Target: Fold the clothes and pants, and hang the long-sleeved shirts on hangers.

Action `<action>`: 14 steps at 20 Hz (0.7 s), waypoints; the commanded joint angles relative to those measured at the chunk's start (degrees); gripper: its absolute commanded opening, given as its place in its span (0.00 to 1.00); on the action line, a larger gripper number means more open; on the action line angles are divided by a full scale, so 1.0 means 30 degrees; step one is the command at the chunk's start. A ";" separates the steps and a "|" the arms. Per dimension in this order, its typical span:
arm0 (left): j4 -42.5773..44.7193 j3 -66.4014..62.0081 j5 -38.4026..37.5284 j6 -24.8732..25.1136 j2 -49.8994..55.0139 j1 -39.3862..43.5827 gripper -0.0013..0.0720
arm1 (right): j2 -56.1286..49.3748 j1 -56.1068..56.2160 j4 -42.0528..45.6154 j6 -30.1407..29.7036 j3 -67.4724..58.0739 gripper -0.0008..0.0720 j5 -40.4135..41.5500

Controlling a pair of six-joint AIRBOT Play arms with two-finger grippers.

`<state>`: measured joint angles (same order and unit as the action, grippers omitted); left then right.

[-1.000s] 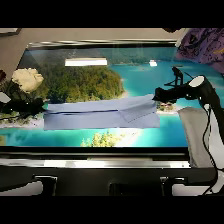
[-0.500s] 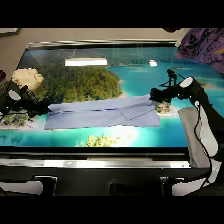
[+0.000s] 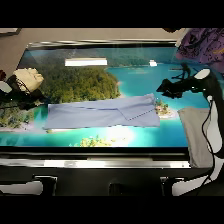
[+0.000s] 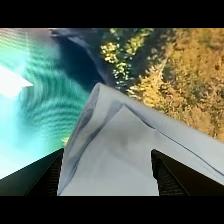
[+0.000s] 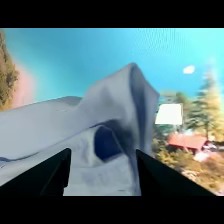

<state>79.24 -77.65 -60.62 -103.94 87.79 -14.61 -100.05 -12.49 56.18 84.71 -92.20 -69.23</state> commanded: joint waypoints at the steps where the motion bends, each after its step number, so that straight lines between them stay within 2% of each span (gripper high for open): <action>1: 0.1333 -0.1035 -0.0663 -0.0882 -0.0852 -0.0007 0.87 | -0.0882 -0.2157 -0.0736 -0.1064 -0.0845 0.73 -0.2929; 3: 0.1304 -0.1064 -0.0714 -0.0882 -0.1071 0.0029 0.87 | -0.2200 -0.2506 -0.2346 -0.2776 -0.0845 0.81 -0.4430; 7: 0.1268 -0.1064 -0.1202 -0.0874 -0.1086 0.0022 0.87 | -0.4109 -0.2514 -0.3504 -0.4517 -0.0845 0.81 -0.4605; 14: 0.1268 -0.1064 -0.1166 -0.0889 -0.1056 0.0022 0.87 | -0.5850 -0.2149 -0.4816 -0.5537 -0.0568 0.81 -0.5326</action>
<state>82.96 -80.77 -64.01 -106.54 84.66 -14.55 -115.90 -19.57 43.09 70.04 -94.39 -84.12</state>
